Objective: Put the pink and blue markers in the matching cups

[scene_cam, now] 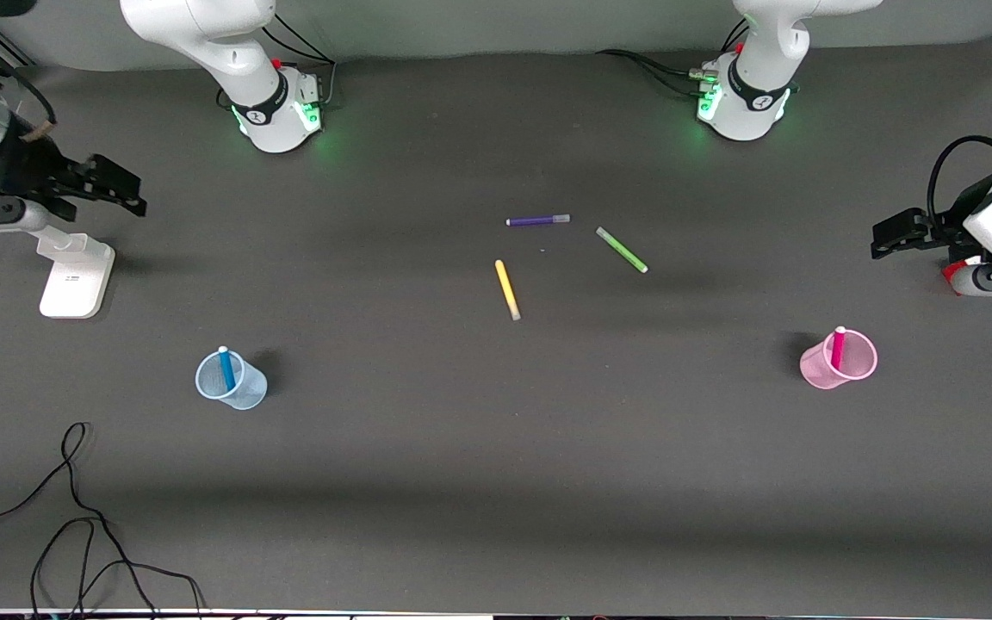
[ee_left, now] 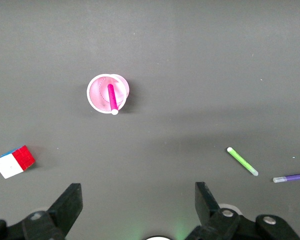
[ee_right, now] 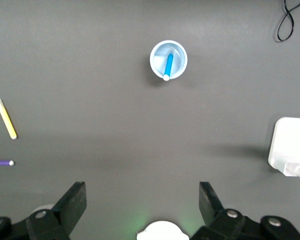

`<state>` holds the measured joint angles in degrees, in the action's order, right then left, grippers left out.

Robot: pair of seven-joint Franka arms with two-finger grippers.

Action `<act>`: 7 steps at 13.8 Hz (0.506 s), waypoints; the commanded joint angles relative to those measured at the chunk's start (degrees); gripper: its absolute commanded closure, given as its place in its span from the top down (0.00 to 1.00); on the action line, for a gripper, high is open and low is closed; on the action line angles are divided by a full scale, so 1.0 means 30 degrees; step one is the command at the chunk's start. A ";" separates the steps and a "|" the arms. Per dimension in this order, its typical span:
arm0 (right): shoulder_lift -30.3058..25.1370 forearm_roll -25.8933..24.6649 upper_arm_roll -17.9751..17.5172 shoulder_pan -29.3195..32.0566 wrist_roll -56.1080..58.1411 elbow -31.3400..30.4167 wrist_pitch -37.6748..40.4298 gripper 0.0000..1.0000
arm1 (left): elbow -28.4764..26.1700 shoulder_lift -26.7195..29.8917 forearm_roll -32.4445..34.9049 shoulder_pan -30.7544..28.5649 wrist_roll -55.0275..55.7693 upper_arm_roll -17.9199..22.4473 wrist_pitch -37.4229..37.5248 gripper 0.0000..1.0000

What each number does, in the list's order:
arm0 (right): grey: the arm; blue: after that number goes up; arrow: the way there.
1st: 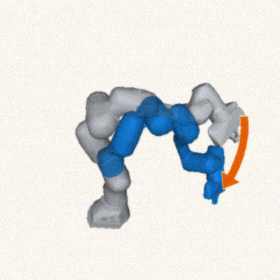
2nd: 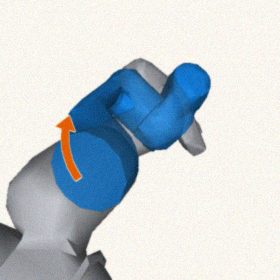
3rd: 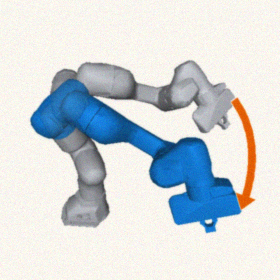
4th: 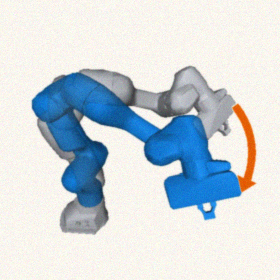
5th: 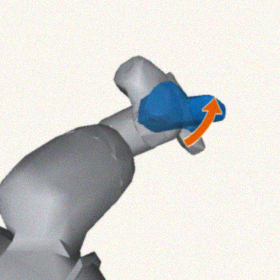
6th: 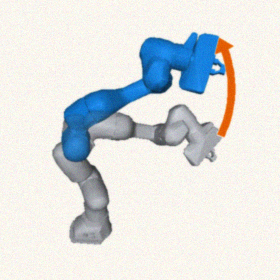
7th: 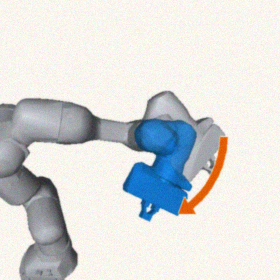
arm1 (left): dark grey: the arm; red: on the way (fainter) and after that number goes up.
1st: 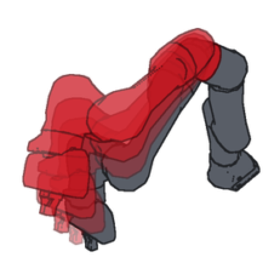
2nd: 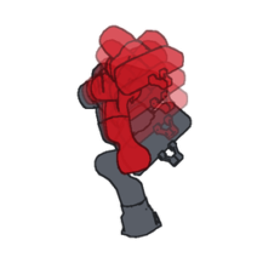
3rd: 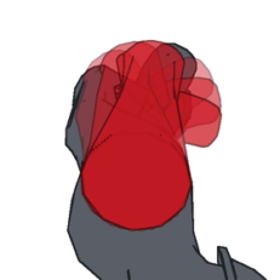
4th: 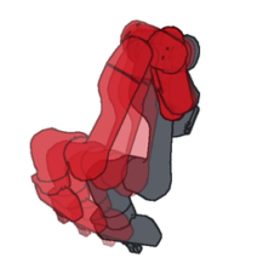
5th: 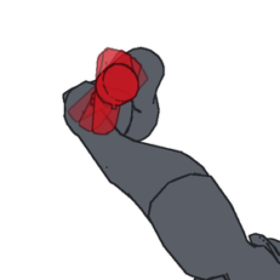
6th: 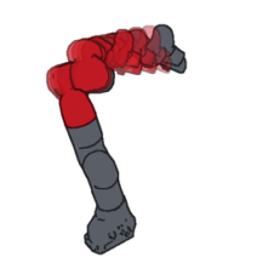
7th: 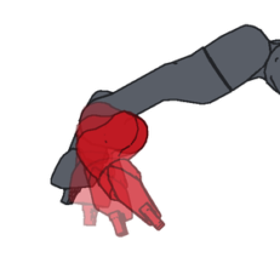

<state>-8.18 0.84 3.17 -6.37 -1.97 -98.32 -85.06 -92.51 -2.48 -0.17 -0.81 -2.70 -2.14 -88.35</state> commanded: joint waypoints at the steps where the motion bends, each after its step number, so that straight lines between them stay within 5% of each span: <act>1: 0.0264 -0.0045 -0.1140 0.1355 0.0598 0.0545 0.0521 1.00 | 0.0337 -0.0111 0.0142 0.0329 0.0140 0.0158 0.0298 1.00; 7: 0.0586 0.0627 -0.1820 0.1889 0.0540 0.1131 0.0580 1.00 | 0.0367 -0.0112 0.0027 0.0184 0.0286 0.0157 0.0298 1.00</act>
<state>-7.91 1.22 -2.02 -1.63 -1.52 -97.47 -84.50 -92.51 -2.48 -0.13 -0.78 -2.70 -2.15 -88.30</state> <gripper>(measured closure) 0.000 0.000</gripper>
